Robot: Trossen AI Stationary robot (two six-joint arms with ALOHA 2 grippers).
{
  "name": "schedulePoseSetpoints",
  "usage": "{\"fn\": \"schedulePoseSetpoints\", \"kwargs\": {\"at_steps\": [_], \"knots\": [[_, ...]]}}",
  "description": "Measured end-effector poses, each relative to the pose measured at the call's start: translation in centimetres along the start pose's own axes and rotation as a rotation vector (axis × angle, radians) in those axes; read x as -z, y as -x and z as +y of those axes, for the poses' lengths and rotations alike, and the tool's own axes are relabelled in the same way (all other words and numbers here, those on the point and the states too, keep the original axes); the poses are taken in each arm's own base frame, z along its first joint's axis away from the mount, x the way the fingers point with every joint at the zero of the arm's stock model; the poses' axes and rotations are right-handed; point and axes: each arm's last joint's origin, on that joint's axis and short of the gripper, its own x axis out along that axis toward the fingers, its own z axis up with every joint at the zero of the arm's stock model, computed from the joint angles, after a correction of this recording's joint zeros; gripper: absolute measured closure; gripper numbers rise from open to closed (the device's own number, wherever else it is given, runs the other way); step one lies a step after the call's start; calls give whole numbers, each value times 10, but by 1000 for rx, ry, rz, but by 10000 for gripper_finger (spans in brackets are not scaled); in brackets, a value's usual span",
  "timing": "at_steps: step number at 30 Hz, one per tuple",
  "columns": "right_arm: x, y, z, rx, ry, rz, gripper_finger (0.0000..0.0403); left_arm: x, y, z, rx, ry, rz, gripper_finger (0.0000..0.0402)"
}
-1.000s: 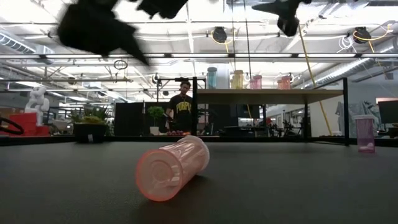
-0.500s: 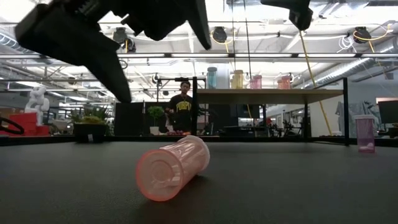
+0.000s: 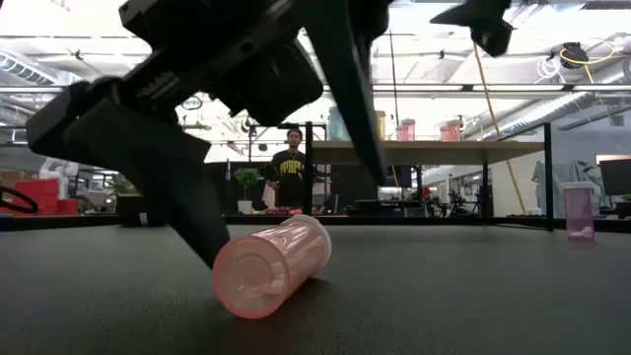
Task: Pick and place medicine bottles onto shelf by color
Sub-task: Put the pink pill bottle on the shelf aligned with the other pink pill bottles
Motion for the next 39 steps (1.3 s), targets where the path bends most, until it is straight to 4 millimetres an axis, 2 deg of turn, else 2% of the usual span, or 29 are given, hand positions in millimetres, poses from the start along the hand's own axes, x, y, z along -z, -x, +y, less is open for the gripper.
{"fn": "schedulePoseSetpoints", "kwargs": {"at_steps": [5, 10, 15, 19, 24, 28, 32, 35, 39], "knots": [[4, 7, -5, 56, -16, 32, 200, -1, -5, 2, -13, 5, -12, 95], [5, 13, -10, 110, -54, 47, 200, -2, -8, 2, -13, 3, 19, 145], [24, 27, -32, 367, -112, 190, 200, -6, -1, -3, 24, -55, 24, 184], [39, 45, -49, 554, -56, 367, 200, -12, 22, -11, 69, -143, 1, 193], [46, 54, -57, 588, 117, 539, 191, -23, 62, -24, 165, -279, -102, 178], [55, 50, -62, 543, 256, 601, 164, -36, 93, -33, 241, -365, -201, 154], [77, 42, -72, 453, 319, 697, 128, -45, 124, -41, 336, -431, -254, 135], [90, 36, -79, 416, 325, 706, 108, -45, 144, -43, 380, -427, -316, 135], [101, 32, -86, 420, 317, 697, 102, -42, 168, -42, 388, -463, -438, 149]]}}
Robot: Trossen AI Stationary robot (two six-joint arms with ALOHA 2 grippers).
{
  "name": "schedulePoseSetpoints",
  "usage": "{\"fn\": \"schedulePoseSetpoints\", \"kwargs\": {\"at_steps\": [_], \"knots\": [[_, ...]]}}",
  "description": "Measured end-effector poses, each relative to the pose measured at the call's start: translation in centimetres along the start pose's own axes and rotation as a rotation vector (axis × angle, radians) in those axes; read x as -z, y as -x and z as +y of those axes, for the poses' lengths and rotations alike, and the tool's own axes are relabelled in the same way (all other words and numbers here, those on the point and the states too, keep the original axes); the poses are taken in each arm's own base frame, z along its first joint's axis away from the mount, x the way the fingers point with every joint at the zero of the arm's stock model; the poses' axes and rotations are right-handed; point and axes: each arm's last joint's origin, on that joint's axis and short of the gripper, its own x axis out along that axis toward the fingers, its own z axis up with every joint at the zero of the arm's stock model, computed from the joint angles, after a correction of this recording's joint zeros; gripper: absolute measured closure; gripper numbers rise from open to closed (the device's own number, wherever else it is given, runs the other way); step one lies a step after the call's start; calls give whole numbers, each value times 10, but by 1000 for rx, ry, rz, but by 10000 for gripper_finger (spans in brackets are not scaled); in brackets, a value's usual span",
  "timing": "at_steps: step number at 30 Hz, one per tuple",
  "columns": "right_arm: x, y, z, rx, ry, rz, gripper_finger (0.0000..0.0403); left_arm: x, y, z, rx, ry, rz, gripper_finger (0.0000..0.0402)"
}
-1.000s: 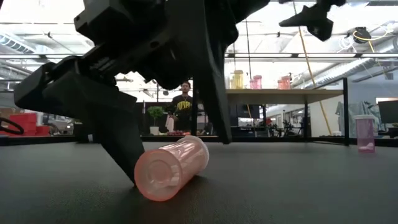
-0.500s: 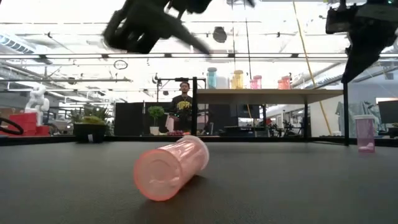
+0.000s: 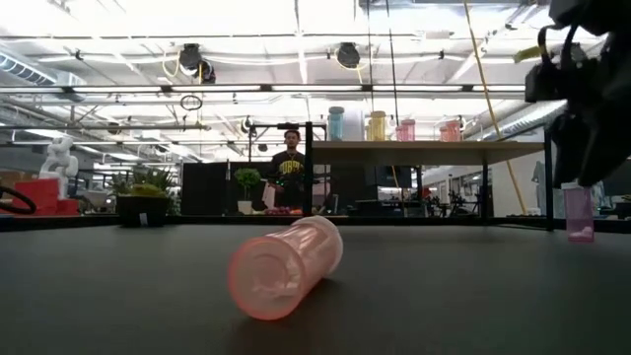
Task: Pick and place medicine bottles onto shelf by color
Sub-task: Put the pink pill bottle on the shelf aligned with the other pink pill bottles
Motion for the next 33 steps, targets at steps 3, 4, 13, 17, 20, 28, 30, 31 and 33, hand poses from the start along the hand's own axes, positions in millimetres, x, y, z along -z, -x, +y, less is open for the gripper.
{"fn": "schedulePoseSetpoints", "kwargs": {"at_steps": [3, 4, 13, 17, 20, 28, 30, 31, 33], "knots": [[5, -6, -3, 37, -22, 11, 104, -6, 9, -2, 1, -62, -39, 163], [7, -7, -3, 44, -36, 13, 104, -8, 10, -1, -1, -80, -46, 167], [8, -9, -4, 41, -65, 17, 143, -35, 7, 13, -20, -143, -63, 200], [6, -9, -2, 26, -58, -2, 192, -51, 4, 23, -14, -168, -41, 212], [4, -9, -1, 14, -58, -20, 225, -61, 3, 30, -5, -178, -25, 219], [7, -9, -2, 8, -78, 17, 272, -78, 1, 46, -27, -192, 16, 230], [7, -9, -2, 8, -86, 18, 280, -80, 1, 50, -45, -190, 25, 231], [7, -9, -2, 7, -94, 17, 283, -82, 1, 52, -46, -186, 31, 231], [6, -9, -1, 2, -121, 10, 288, -84, 1, 55, -46, -180, 43, 231]]}}
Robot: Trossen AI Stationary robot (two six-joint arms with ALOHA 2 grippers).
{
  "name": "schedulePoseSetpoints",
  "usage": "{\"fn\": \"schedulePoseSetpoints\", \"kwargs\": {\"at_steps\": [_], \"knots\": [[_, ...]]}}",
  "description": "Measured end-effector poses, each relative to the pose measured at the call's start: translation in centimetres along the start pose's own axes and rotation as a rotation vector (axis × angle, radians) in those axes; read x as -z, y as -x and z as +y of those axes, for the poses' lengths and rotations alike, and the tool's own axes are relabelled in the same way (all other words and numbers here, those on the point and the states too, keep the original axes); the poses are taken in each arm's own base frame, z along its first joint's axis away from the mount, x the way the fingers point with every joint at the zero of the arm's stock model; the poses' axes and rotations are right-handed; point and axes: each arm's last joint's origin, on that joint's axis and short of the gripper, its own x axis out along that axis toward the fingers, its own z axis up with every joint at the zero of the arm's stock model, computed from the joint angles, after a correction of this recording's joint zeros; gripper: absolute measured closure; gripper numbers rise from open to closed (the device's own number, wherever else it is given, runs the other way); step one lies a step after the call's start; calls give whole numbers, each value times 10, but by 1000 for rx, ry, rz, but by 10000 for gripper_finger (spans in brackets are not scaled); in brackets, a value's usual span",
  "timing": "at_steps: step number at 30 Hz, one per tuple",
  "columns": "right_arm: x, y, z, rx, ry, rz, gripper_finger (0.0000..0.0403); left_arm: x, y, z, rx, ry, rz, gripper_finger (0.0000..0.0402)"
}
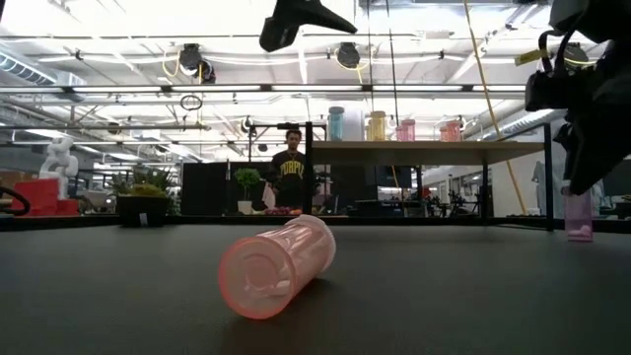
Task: Pick and place medicine bottles onto shelf by color
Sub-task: Put the pink pill bottle on the shelf aligned with the other pink pill bottles
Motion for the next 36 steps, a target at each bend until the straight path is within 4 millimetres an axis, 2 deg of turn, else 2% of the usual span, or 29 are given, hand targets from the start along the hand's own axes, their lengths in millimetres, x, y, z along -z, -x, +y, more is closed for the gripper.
{"fn": "schedulePoseSetpoints", "kwargs": {"at_steps": [3, 6, 9, 13, 17, 19, 22, 25, 28, 31, 36], "knots": [[-5, 4, 3, -24, -27, -24, 290, -4, 1, 6, -2, -15, 11, 231], [-16, 14, 6, -44, -46, -59, 288, -13, 14, 14, -23, -43, 2, 231], [-33, 31, 9, -48, -65, -91, 288, -26, 37, 25, -54, -61, -30, 231], [-63, 55, 10, -42, -48, -108, 289, -48, 79, 40, -70, -91, -129, 231], [-106, 75, 7, 1, -20, -88, 288, -67, 120, 56, -108, -122, -255, 231], [-131, 85, 4, 16, 6, -86, 288, -74, 134, 65, -130, -138, -304, 231], [-169, 94, -7, 70, 21, -88, 288, -81, 150, 79, -180, -141, -343, 231], [-204, 102, -25, 118, 10, -119, 287, -86, 155, 89, -213, -146, -359, 231], [-229, 106, -50, 170, -26, -135, 287, -88, 156, 98, -233, -163, -333, 231], [-241, 103, -74, 216, -80, -115, 287, -90, 153, 104, -239, -181, -309, 231], [-244, 88, -101, 218, -114, -42, 287, -90, 155, 112, -277, -220, -279, 231]]}}
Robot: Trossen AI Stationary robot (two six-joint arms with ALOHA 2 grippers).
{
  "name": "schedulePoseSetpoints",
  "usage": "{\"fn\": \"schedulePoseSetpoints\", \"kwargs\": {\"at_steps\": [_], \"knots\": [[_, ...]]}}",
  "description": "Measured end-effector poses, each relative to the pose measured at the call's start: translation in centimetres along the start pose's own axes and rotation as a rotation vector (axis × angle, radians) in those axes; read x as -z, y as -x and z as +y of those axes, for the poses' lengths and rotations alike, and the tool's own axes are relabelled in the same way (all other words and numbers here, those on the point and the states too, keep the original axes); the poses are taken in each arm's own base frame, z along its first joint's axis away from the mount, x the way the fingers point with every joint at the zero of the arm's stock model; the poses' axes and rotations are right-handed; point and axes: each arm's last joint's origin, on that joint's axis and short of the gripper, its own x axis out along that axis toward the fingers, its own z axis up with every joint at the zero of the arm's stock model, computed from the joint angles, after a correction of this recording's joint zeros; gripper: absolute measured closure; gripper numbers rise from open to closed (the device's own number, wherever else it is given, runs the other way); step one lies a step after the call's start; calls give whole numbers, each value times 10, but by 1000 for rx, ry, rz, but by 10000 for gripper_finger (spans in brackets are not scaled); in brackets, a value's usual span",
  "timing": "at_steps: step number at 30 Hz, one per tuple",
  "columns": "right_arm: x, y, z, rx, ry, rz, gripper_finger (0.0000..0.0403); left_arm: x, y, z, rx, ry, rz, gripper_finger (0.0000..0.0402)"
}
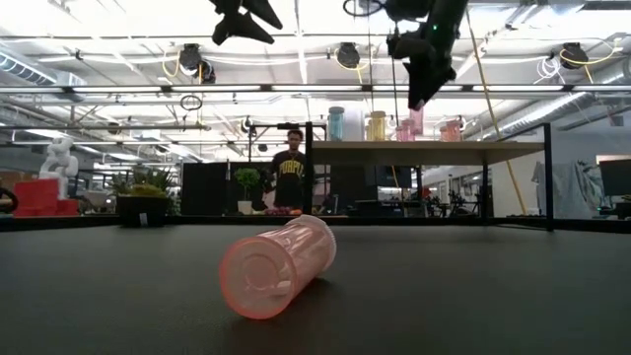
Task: Pick and place medicine bottles onto shelf by color
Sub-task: Put the pink pill bottle on the shelf aligned with the other pink pill bottles
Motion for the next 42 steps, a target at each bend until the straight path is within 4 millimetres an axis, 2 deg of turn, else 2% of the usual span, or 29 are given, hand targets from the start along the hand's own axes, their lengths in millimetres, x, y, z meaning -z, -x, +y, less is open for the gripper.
{"fn": "schedulePoseSetpoints", "kwargs": {"at_steps": [4, 9, 14, 21, 42], "knots": [[1, -9, -5, -6, -17, 29, 287, -1, 0, 7, -22, -10, 4, 231], [1, -11, -4, -28, -23, 32, 287, -2, 1, 13, -42, -25, -1, 231], [-5, -11, -5, -26, -16, -38, 287, -4, 1, 21, -65, -44, -7, 231], [-1, -11, -11, -16, -31, 4, 287, -6, 3, 32, -98, -28, -15, 231], [0, -12, -15, -58, -74, 19, 287, -7, 4, 35, -110, -135, -13, 231]]}}
